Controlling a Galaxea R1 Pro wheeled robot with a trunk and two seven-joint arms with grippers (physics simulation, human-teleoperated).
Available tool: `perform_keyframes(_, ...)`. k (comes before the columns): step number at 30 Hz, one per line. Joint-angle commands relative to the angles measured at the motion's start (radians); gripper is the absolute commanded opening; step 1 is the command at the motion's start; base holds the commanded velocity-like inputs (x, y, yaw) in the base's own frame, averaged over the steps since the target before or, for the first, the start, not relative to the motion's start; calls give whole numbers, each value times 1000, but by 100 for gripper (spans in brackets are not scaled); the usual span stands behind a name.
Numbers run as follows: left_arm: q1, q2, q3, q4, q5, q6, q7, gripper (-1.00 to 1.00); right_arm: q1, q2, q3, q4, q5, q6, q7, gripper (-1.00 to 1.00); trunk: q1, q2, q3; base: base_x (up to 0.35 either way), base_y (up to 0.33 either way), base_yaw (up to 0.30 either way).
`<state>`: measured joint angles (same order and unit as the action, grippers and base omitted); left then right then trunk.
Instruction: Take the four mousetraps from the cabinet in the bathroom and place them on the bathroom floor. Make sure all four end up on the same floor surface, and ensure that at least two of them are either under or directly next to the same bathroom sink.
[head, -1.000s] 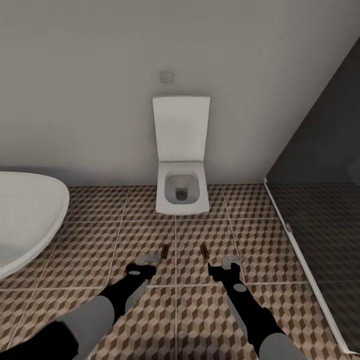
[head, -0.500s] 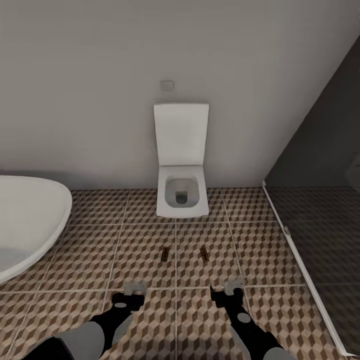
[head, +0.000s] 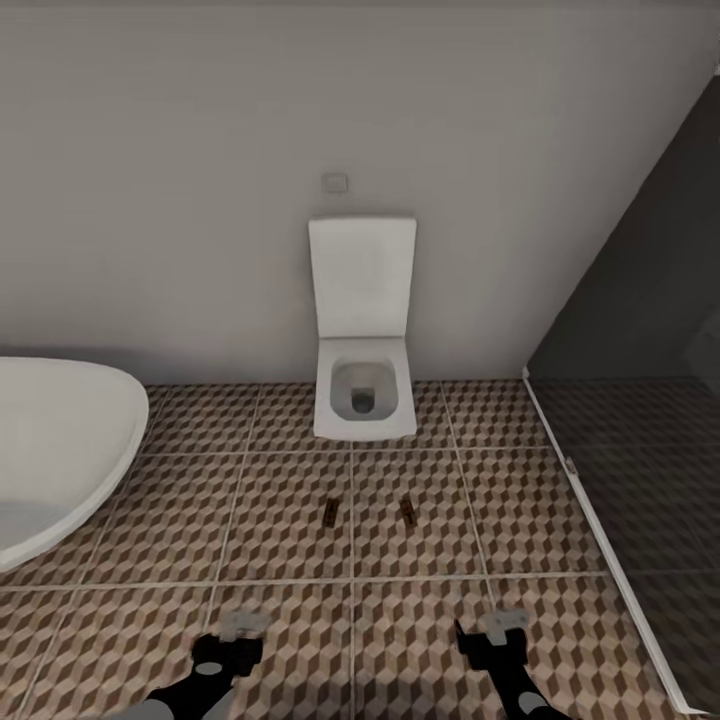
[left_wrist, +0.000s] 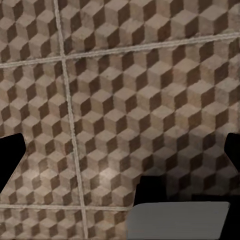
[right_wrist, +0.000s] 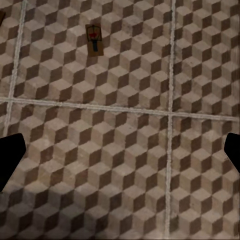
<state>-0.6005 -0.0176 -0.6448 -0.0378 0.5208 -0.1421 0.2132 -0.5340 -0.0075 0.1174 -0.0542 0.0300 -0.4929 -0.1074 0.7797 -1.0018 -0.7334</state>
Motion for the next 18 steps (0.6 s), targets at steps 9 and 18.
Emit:
perform_keyframes(9, 46, 25, -8, 75, 10, -235, 2, 100, 4, -11, 8, 20, 2, -27, -9, 100, -35, 63, 36, 0, 0, 0)
perform_keyframes(18, 114, 44, -7, 109, 14, -319, -7, 100, 11, -21, 8, 32, 2, -26, -10, 100, -69, 126, 72, 0, 0, 0)
